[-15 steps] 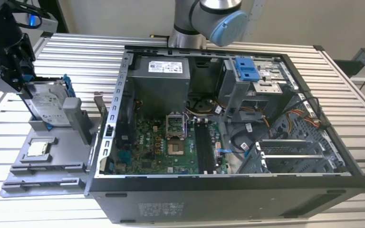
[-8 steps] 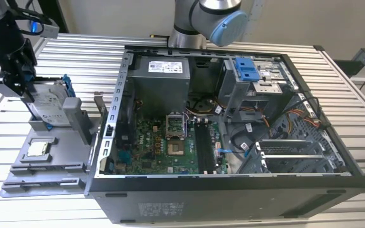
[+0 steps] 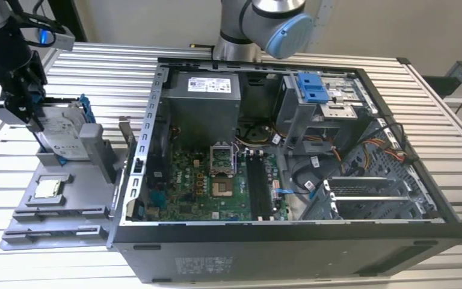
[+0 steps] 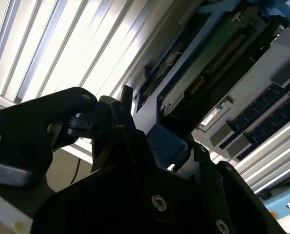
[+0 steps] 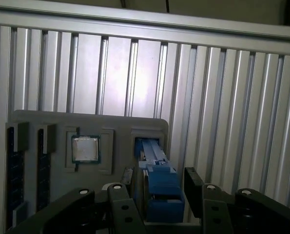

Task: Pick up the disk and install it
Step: 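Pick up the disk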

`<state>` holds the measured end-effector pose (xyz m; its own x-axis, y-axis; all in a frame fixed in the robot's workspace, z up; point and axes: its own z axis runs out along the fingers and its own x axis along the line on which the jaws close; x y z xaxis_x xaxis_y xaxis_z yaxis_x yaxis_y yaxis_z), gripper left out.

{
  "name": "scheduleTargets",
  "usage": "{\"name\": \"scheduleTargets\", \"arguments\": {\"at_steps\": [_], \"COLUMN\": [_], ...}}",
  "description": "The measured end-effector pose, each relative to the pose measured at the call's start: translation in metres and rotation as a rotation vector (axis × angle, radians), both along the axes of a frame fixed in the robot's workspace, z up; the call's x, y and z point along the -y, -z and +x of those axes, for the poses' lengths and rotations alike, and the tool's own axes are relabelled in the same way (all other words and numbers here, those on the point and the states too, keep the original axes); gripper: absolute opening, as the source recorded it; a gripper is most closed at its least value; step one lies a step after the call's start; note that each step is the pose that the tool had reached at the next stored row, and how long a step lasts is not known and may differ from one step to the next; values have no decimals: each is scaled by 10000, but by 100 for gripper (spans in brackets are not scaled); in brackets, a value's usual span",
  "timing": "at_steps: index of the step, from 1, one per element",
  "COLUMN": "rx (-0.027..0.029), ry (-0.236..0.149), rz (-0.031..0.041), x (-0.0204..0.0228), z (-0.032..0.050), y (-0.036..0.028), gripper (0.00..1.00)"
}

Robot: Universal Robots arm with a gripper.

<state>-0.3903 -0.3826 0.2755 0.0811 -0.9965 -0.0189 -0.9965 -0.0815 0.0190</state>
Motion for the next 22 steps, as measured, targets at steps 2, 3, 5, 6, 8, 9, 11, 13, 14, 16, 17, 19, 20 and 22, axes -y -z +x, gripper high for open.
{"name": "scheduleTargets", "arguments": {"at_steps": [2, 3, 5, 6, 8, 9, 11, 13, 14, 16, 17, 19, 20, 22], "rx": [3, 2, 1, 1, 2, 2, 2, 2, 2, 2, 2, 2, 1, 2], "ry": [-1, 0, -1, 0, 0, 0, 0, 0, 0, 0, 0, 0, 0, 0], "rz": [2, 2, 1, 1, 1, 1, 1, 1, 1, 1, 1, 1, 0, 2], "x": [0, 0, 0, 0, 0, 0, 0, 0, 0, 0, 0, 0, 0, 0], "z": [0, 0, 0, 0, 0, 0, 0, 0, 0, 0, 0, 0, 0, 0], "y": [5, 7, 8, 8, 9, 9, 9, 9, 10, 10, 10, 10, 10, 11], "gripper": [100, 100, 100, 100, 100, 100, 0, 0, 0, 0, 0, 0, 0, 0]}}
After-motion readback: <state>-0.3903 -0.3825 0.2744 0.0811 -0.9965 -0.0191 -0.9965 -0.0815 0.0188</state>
